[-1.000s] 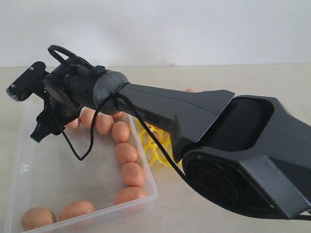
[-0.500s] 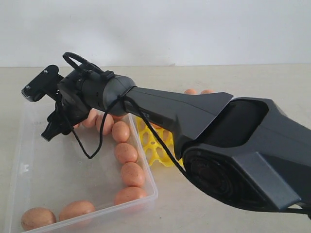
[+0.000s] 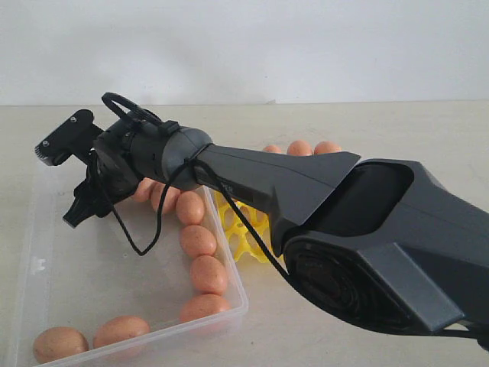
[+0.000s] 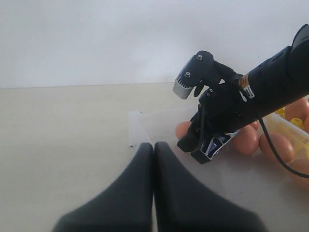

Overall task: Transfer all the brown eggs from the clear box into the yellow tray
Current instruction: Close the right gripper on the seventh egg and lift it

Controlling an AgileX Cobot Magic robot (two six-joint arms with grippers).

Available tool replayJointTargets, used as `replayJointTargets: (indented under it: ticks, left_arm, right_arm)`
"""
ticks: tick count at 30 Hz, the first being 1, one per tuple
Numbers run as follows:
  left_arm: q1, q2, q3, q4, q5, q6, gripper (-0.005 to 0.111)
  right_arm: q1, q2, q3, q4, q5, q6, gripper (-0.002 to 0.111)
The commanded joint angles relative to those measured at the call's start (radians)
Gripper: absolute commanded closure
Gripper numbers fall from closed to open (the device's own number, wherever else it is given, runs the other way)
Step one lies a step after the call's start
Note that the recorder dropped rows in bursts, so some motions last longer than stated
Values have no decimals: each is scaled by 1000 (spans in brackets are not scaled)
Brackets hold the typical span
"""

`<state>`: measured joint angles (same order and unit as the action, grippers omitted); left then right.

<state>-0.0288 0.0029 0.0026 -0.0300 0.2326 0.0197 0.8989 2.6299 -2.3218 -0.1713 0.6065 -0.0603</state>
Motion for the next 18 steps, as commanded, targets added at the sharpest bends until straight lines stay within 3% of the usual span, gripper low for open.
replayJointTargets:
  ticks: [1,5,11,18]
  left_arm:
    - [-4,-3,-3,-5,1,1,111]
    - [-4,-3,-3,-5,-1,1,111]
    - [-4,-3,-3,-5,-1,1,111]
    - [-4,-3,-3,-5,-1,1,111]
  right_arm:
    - [-4,-4,-4,5,-9,-1,73]
    - [-4,-15,-4,5,-29,-1,107]
    - [-4,-51,-4,9,-75,8,108]
    - [-20,-141,-4,-29,61,257,108]
